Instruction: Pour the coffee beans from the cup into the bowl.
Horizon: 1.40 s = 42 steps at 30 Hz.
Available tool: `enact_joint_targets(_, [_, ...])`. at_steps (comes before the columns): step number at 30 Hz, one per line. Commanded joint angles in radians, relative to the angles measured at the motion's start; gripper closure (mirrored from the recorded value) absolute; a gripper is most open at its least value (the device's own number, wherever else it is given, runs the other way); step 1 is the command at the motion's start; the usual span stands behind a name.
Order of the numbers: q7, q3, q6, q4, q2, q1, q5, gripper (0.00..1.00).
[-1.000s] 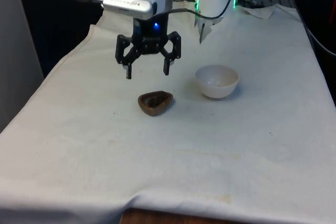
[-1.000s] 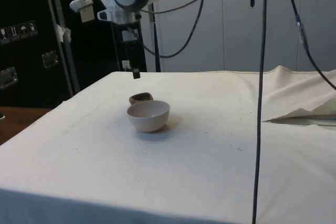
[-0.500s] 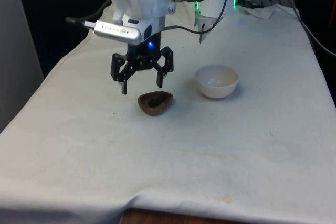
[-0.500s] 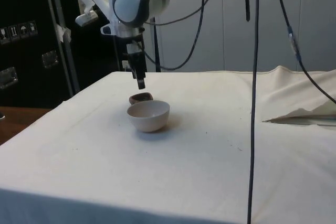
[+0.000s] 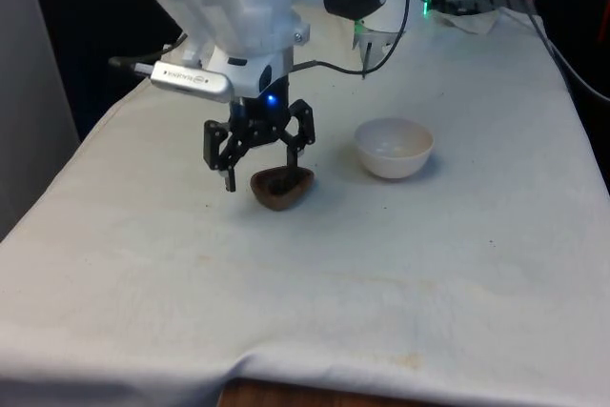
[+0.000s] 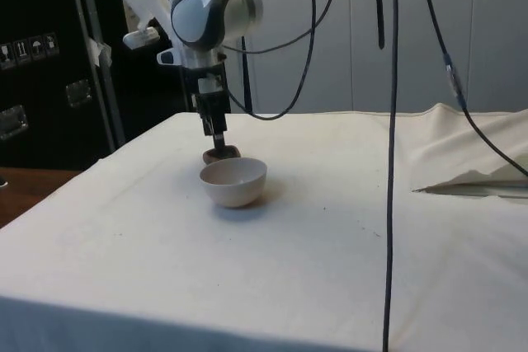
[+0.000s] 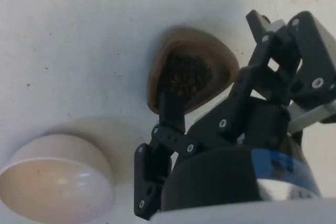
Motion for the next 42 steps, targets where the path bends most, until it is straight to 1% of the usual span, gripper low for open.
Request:
enact_joint_targets(1, [-0.015,0.008,-0.01,0.011,0.008,-0.01,0.009,0.0])
enact_joint_targets(2, [-0.034,0.006,-0.011,0.02,0.017,-0.011,0.023,0.0])
enact_joint_targets(6, [-0.065,0.002,-0.013,0.037,0.033,-0.014,0.042,0.0])
enact_joint_targets(7, [-0.06,-0.005,-0.005,0.03,0.03,-0.006,0.041,0.0])
enact_joint_targets(8, [-0.073,0.001,-0.013,0.041,0.036,-0.014,0.046,0.0])
enact_joint_targets(12, [-0.114,-0.005,-0.013,0.054,0.05,-0.019,0.061,0.0])
enact_joint_targets(16, [-0.143,-0.009,-0.01,0.059,0.057,-0.023,0.069,0.0])
enact_joint_targets(17, [-0.131,-0.015,-0.007,0.052,0.052,-0.015,0.067,0.0])
enact_joint_targets(18, [-0.151,-0.011,-0.009,0.059,0.059,-0.023,0.072,0.0])
enact_joint_targets(19, [-0.166,-0.015,-0.009,0.06,0.062,-0.023,0.076,0.0])
enact_joint_targets(22, [-0.187,-0.018,-0.009,0.061,0.066,-0.023,0.076,0.0])
enact_joint_targets(23, [-0.193,-0.019,-0.009,0.062,0.067,-0.025,0.076,0.0])
enact_joint_targets(24, [-0.184,-0.024,-0.007,0.055,0.062,-0.018,0.075,0.0])
enact_joint_targets(25, [-0.2,-0.019,-0.009,0.063,0.068,-0.026,0.077,0.0])
enact_joint_targets(28, [-0.223,-0.022,-0.01,0.066,0.071,-0.028,0.078,0.0])
enact_joint_targets(33, [-0.242,-0.025,-0.013,0.074,0.076,-0.028,0.079,0.0])
enact_joint_targets(34, [-0.236,-0.029,-0.008,0.067,0.071,-0.024,0.077,0.0])
enact_joint_targets(35, [-0.243,-0.025,-0.013,0.076,0.076,-0.028,0.079,0.0])
enact_joint_targets(41, [-0.247,-0.026,-0.015,0.084,0.081,-0.027,0.079,0.0])
enact_joint_targets(42, [-0.244,-0.029,-0.008,0.078,0.077,-0.023,0.077,0.0])
